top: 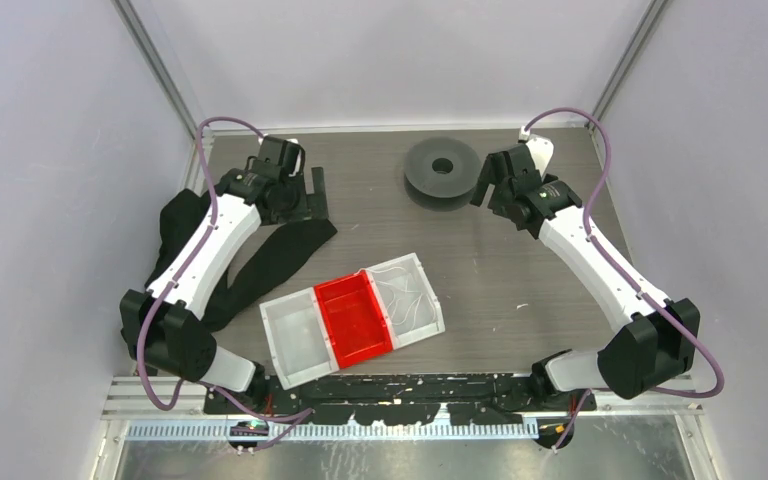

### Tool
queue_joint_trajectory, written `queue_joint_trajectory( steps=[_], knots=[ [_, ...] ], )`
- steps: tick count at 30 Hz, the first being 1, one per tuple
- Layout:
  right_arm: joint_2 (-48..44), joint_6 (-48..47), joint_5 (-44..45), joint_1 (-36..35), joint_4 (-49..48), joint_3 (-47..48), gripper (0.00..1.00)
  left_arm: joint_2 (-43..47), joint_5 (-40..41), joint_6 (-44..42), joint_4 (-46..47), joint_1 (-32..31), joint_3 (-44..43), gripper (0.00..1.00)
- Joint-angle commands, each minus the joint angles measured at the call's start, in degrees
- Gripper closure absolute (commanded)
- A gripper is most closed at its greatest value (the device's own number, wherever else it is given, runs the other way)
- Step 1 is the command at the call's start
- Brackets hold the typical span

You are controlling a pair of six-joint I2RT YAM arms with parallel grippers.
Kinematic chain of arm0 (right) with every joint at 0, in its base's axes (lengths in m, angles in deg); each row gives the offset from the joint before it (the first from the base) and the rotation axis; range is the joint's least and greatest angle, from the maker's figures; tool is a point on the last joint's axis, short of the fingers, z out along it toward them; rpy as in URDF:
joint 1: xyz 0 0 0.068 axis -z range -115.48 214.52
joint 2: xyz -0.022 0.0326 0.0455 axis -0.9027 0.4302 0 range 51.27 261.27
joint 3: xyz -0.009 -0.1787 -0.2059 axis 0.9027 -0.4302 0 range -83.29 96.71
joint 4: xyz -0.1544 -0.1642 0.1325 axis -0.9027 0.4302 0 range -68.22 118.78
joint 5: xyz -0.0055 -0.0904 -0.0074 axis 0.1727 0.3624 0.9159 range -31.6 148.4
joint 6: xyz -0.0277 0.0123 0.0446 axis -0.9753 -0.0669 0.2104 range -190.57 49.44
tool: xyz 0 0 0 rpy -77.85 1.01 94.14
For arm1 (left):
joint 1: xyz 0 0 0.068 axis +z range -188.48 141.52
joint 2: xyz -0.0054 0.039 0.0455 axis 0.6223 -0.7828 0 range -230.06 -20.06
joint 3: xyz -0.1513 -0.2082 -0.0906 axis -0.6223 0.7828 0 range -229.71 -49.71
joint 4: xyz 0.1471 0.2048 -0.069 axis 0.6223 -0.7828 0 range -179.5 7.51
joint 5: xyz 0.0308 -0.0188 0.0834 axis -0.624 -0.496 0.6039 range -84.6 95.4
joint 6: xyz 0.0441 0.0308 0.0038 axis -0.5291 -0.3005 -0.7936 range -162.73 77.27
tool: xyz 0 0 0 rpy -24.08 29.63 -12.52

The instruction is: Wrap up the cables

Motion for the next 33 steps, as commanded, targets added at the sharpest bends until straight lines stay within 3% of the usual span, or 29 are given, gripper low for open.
queue_joint_trajectory(
  steps=[1, 18, 22, 25, 30, 33],
  knots=[
    [-1.6, 0.0, -0.1, 0.0, -2.1, -0.2, 0.0, 2.3, -1.6, -0.5, 2.9, 0.1, 0.3, 0.0],
    [-1.8, 2.1, -2.2, 0.0, -3.9, -2.1, 0.0, 3.6, -3.0, -0.1, 5.1, 0.1, 2.5, 0.0],
    [-2.4, 4.4, -6.2, 1.4, -5.7, -3.9, 0.0, 3.7, -8.8, 0.7, 7.3, 0.1, 4.3, 0.0],
    [-3.1, 7.6, -15.4, 5.5, -9.8, -6.8, 0.0, 3.2, -16.3, 1.2, 9.6, 0.1, 5.2, 0.0],
    [-0.9, 15.5, -31.2, 13.4, -20.5, -11.0, 0.0, 3.1, -27.7, 8.4, 20.9, 0.0, 9.5, 0.0],
    [0.8, 16.7, -32.7, 14.1, -21.9, -10.0, 0.0, 0.3, -32.2, 18.0, 38.1, 0.0, 12.8, 0.0]
  ],
)
